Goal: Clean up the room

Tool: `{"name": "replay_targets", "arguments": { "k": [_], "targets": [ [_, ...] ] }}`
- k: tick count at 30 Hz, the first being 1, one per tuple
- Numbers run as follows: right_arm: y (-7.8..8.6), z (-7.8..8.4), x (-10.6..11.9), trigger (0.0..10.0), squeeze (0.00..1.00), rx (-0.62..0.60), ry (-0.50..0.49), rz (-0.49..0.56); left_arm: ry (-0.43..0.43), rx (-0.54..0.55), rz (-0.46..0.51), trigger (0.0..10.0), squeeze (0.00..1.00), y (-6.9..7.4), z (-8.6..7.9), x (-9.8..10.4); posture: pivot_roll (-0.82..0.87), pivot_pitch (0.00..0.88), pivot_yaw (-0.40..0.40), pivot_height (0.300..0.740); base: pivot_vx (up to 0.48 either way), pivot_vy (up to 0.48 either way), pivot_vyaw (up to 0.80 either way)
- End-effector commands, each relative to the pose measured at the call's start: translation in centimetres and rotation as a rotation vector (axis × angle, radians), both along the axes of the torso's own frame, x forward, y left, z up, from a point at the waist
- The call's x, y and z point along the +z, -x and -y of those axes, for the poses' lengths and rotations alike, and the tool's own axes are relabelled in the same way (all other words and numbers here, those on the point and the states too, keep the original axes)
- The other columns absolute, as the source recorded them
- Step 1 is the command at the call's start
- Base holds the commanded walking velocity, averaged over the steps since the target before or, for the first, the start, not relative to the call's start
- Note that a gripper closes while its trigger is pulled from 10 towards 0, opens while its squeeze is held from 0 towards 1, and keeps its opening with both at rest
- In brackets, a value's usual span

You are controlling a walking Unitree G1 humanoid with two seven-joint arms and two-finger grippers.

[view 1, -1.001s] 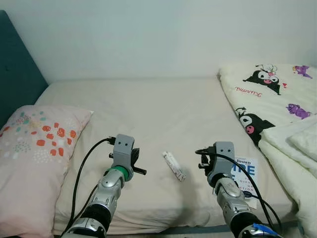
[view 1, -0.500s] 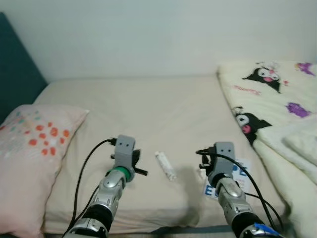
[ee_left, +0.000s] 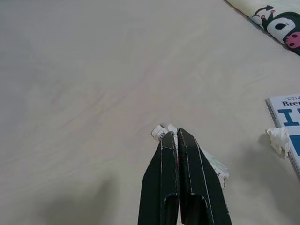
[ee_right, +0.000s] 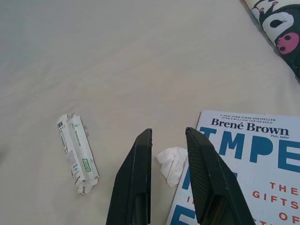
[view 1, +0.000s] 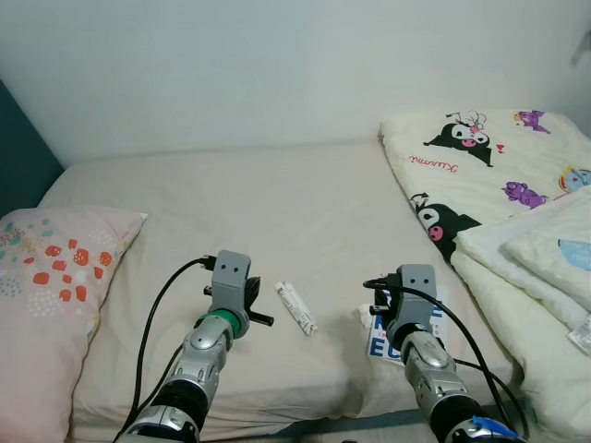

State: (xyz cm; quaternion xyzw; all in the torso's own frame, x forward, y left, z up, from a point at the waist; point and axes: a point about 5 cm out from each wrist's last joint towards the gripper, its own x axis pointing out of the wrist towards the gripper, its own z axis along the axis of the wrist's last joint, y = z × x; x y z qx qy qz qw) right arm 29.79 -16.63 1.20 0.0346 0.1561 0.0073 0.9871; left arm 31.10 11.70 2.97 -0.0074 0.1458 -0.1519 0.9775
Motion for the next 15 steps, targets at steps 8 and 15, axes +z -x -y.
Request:
{"name": "replay_targets", "arguments": {
  "k": [8,15],
  "targets": [
    [0.26,0.02,-0.34,10.0,0.0,-0.007,-0.02,-0.018,-0.005,0.008,-0.022,10.0,0.0,0.23,-0.24,-0.39,0.08,0.0,0.079,0.74,0.0,0.0,0.0],
    [0.19,-0.01,-0.27,10.0,0.0,0.004,-0.017,-0.016,-0.005,0.01,-0.023,10.0,0.0,0.2,-0.19,-0.38,0.08,0.0,0.079,0.74,0.0,0.0,0.0]
  ]
}}
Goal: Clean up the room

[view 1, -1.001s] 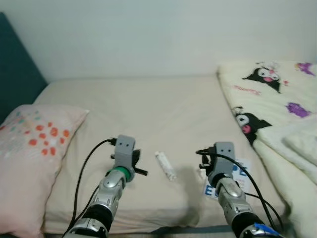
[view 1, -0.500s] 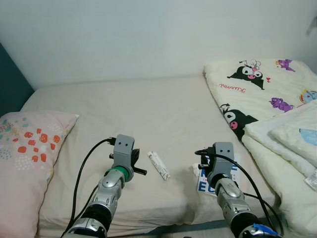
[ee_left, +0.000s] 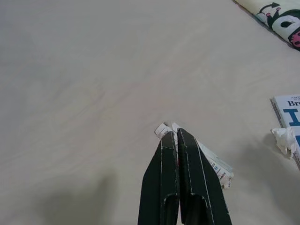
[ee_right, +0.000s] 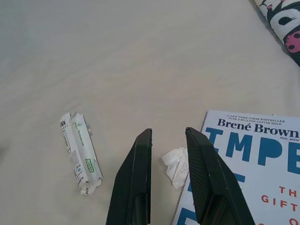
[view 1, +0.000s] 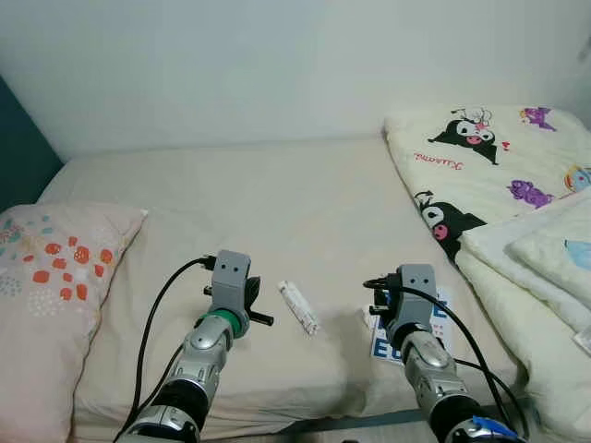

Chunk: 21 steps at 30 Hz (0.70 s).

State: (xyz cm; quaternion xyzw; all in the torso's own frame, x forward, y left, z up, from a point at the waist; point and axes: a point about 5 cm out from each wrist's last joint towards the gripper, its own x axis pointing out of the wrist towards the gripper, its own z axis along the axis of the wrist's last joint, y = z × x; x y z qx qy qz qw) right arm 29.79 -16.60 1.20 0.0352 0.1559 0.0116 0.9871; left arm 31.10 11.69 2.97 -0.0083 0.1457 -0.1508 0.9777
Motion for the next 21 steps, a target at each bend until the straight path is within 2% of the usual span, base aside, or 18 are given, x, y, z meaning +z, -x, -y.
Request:
{"name": "replay_targets", "arguments": {
  "k": [1,6,9,13,16,17,19,21],
  "targets": [
    [0.2,0.0,-0.3,10.0,0.0,-0.002,-0.013,-0.018,-0.006,0.007,-0.024,10.0,0.0,0.2,-0.2,-0.4,0.08,0.0,0.078,0.74,0.0,0.0,0.0],
    [0.0,-0.3,-0.1,10.0,0.0,0.014,-0.023,-0.013,-0.007,0.007,-0.023,10.0,0.0,0.2,-0.2,-0.3,0.09,0.0,0.079,0.74,0.0,0.0,0.0],
    [-1.0,-1.0,0.8,10.0,0.0,0.081,-0.014,0.005,-0.019,0.007,-0.015,10.0,0.0,-0.1,-0.5,-0.1,0.09,0.015,0.08,0.73,0.0,0.0,0.0],
    [-2.3,-1.6,2.2,10.0,0.0,0.115,-0.008,0.032,-0.032,0.01,0.001,10.0,0.0,-0.5,-1.0,0.4,0.1,0.079,0.086,0.71,0.0,0.0,0.0],
    [-2.6,-1.9,2.4,10.0,0.0,0.121,-0.007,0.037,-0.034,0.011,0.003,10.0,0.0,-0.6,-1.1,0.5,0.11,0.117,0.09,0.705,0.0,0.0,0.0],
    [-2.8,-2.1,2.6,10.0,0.0,0.129,-0.007,0.043,-0.037,0.01,0.011,10.0,0.0,-0.7,-1.2,0.7,0.12,0.162,0.093,0.695,0.0,0.0,0.0],
    [-2.7,-2.2,2.6,10.0,0.0,0.129,-0.012,0.047,-0.046,-0.001,0.018,10.0,0.0,-0.7,-1.2,0.9,0.13,0.195,0.092,0.695,0.0,0.0,0.0],
    [-2.6,-2.2,2.6,10.0,0.0,0.128,-0.016,0.049,-0.053,-0.009,0.023,10.0,0.0,-0.7,-1.2,0.9,0.13,0.195,0.092,0.695,0.0,0.0,0.0]
  ]
}}
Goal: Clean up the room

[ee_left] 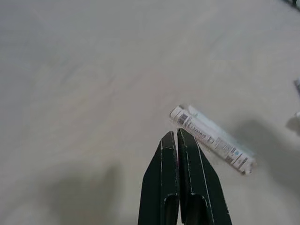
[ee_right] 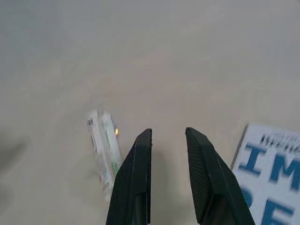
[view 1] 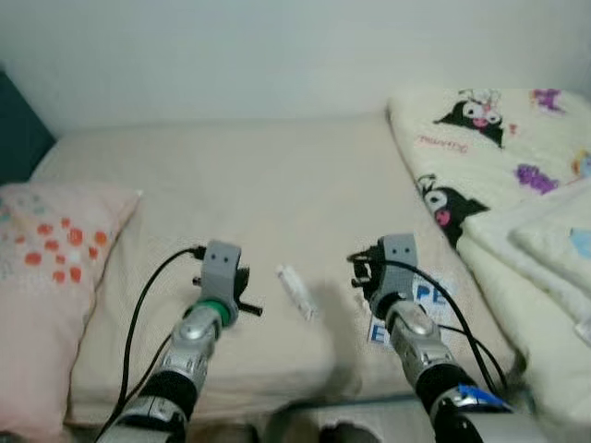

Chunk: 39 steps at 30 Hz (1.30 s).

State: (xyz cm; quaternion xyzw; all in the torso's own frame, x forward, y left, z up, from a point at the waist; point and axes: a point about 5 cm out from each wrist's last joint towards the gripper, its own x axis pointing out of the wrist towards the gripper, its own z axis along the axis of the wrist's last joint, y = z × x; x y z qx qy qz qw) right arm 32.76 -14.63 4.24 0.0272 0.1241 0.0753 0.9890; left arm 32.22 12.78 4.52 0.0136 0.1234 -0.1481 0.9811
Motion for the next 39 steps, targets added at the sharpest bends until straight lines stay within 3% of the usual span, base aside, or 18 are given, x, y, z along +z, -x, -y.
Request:
{"name": "replay_targets", "arguments": {
  "k": [1,9,20,27,39],
  "targets": [
    [0.5,-0.2,-0.6,10.0,0.0,0.003,-0.013,-0.025,-0.02,-0.022,-0.019,10.0,0.0,0.5,-0.1,-0.5,0.13,0.227,0.091,0.695,0.0,0.0,0.0],
    [1.2,-0.5,-1.3,10.0,0.0,0.014,-0.05,-0.044,-0.011,-0.051,0.035,10.0,0.0,0.8,0.2,0.6,0.15,0.329,0.082,0.695,0.0,0.0,0.0],
    [-1.8,-2.6,2.1,10.0,0.0,0.118,-0.057,0.014,0.009,-0.062,0.179,10.0,0.0,1.2,0.5,4.0,0.17,0.393,0.022,0.66,0.0,0.0,0.0],
    [-2.5,-2.6,3.2,10.0,0.0,0.124,-0.056,0.049,0.017,-0.038,0.175,10.0,0.0,1.7,0.3,4.3,0.17,0.387,0.011,0.64,0.0,0.0,0.0],
    [-2.3,-2.7,3.0,10.0,0.0,0.12,-0.053,0.051,0.04,-0.033,0.147,10.0,0.0,2.9,0.9,4.2,0.16,0.367,0.024,0.64,0.0,0.0,0.0]
  ]
}}
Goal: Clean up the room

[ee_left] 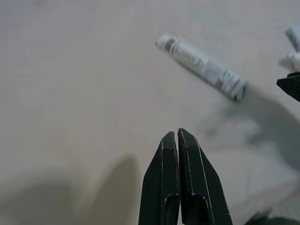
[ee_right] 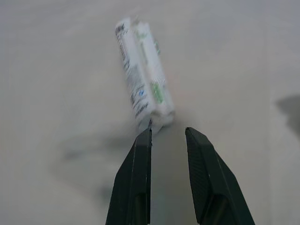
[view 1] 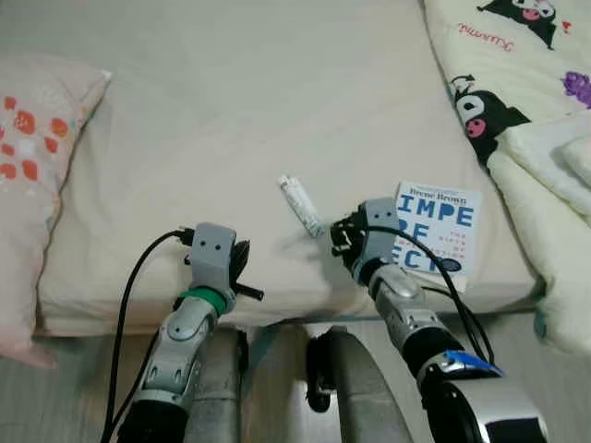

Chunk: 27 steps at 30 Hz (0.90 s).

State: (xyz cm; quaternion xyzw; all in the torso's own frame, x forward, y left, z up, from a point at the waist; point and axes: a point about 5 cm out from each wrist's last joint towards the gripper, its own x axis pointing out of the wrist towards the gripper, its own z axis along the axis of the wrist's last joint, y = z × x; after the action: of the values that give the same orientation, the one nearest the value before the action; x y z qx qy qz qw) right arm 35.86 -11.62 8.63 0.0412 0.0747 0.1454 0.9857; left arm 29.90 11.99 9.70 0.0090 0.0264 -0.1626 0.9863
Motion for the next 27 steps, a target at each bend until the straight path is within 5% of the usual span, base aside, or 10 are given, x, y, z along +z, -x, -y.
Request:
{"name": "replay_targets", "arguments": {
  "k": [1,27],
  "targets": [
    [0.8,0.4,-1.4,10.0,0.0,-0.014,0.003,-0.048,-0.002,-0.008,-0.044,10.0,0.0,0.7,0.2,-1.0,0.15,0.364,0.026,0.64,0.0,0.0,0.0],
    [-0.2,1.6,0.0,10.0,0.0,-0.058,-0.046,-0.008,-0.004,-0.073,-0.075,10.0,0.0,1.2,1.2,-0.6,0.16,0.377,0.059,0.64,0.0,0.0,0.0]
  ]
}}
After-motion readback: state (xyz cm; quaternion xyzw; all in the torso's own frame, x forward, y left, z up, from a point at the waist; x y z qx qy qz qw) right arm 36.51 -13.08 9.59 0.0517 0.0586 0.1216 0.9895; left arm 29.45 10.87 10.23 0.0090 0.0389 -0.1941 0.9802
